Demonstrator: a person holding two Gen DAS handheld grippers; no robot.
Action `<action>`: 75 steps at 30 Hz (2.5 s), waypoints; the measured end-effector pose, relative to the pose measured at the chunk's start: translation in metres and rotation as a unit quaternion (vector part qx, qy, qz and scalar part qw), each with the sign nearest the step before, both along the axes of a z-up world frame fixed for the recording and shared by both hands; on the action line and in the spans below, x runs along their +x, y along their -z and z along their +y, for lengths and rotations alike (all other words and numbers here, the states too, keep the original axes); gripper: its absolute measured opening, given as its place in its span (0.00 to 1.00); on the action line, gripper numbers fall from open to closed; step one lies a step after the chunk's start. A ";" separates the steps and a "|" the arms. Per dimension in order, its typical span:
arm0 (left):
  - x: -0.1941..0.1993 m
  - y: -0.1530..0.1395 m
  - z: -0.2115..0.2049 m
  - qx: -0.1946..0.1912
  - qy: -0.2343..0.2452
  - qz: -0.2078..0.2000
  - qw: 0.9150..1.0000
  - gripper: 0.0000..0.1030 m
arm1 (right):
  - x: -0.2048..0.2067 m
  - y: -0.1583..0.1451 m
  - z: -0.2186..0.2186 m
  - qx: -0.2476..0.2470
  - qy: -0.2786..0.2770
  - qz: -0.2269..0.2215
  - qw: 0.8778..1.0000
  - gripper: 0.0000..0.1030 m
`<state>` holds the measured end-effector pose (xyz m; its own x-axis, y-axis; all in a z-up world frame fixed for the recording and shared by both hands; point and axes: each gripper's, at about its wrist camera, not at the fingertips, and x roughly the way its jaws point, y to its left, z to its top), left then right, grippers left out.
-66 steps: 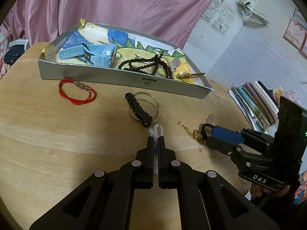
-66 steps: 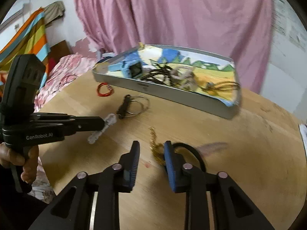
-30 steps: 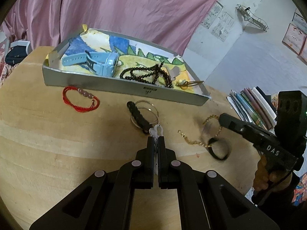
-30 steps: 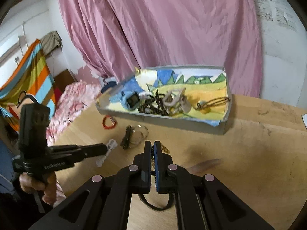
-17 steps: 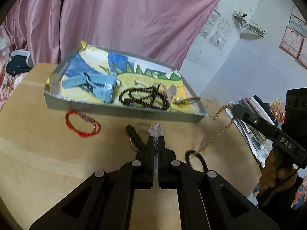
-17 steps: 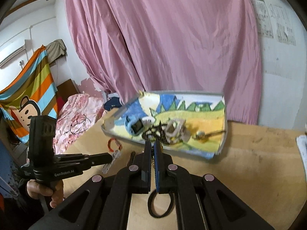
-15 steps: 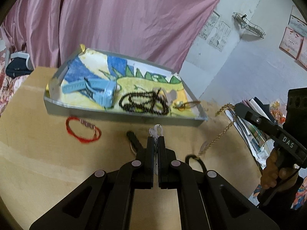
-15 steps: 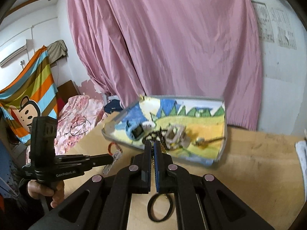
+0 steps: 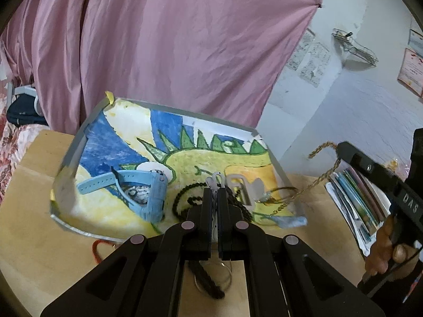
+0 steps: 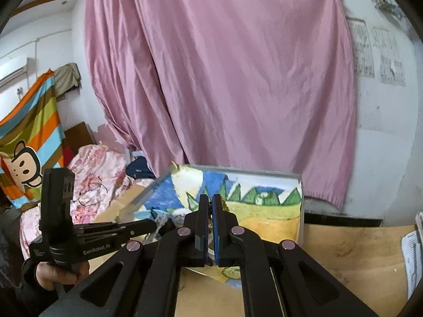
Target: Organize jewelry
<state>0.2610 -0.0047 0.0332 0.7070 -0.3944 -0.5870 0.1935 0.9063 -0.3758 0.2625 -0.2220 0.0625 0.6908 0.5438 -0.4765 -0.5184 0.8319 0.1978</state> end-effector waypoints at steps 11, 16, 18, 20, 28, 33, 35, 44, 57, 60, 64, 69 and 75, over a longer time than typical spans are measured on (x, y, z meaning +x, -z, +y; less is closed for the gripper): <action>0.023 0.031 -0.016 0.014 0.015 0.039 0.999 0.01 | 0.020 0.066 -0.007 -0.036 0.017 0.092 0.995 0.03; 0.023 0.037 -0.018 0.020 0.011 0.051 0.998 0.01 | 0.021 0.073 -0.015 -0.036 0.030 0.109 0.993 0.04; 0.023 0.037 -0.018 0.018 0.013 0.055 0.998 0.02 | 0.020 0.074 -0.018 -0.038 0.037 0.110 0.992 0.04; 0.022 0.037 -0.019 0.021 0.012 0.061 0.998 0.12 | 0.019 0.074 -0.020 -0.039 0.041 0.110 0.992 0.06; 0.003 0.025 -0.022 0.030 0.002 0.050 0.998 0.48 | 0.000 0.067 -0.039 -0.032 0.068 0.091 0.993 0.30; -0.016 0.016 -0.022 0.027 -0.005 0.040 0.999 0.76 | -0.022 0.055 -0.050 -0.026 0.082 0.066 0.994 0.72; -0.027 0.010 -0.020 0.029 -0.011 0.031 0.999 0.77 | -0.033 0.050 -0.054 -0.026 0.084 0.054 0.995 0.84; -0.081 -0.009 -0.008 0.029 -0.025 -0.015 0.999 0.98 | -0.079 0.042 -0.049 -0.021 0.074 0.009 0.997 1.00; -0.154 -0.012 0.003 0.102 -0.072 -0.065 0.990 0.98 | -0.149 0.051 -0.032 -0.033 0.090 -0.031 0.995 1.00; -0.165 -0.004 0.005 0.123 -0.083 -0.070 0.986 0.98 | -0.159 0.057 -0.029 -0.037 0.089 -0.022 0.995 1.00; -0.179 0.013 0.017 0.127 -0.087 -0.062 0.986 0.98 | -0.167 0.068 -0.025 -0.055 0.085 -0.007 0.995 1.00; -0.194 0.029 0.039 0.127 -0.116 -0.044 0.984 0.98 | -0.170 0.082 -0.020 -0.081 0.064 0.020 0.994 1.00; -0.198 0.041 0.060 0.137 -0.137 -0.020 0.981 0.98 | -0.168 0.098 -0.010 -0.090 0.039 0.056 0.994 1.00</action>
<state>0.0631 0.0554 -0.0079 0.7893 -0.0175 -0.6138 -0.0616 0.9923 -0.1075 0.0942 -0.2322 -0.0354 0.6646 0.3889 -0.6380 -0.4337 0.8961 0.0945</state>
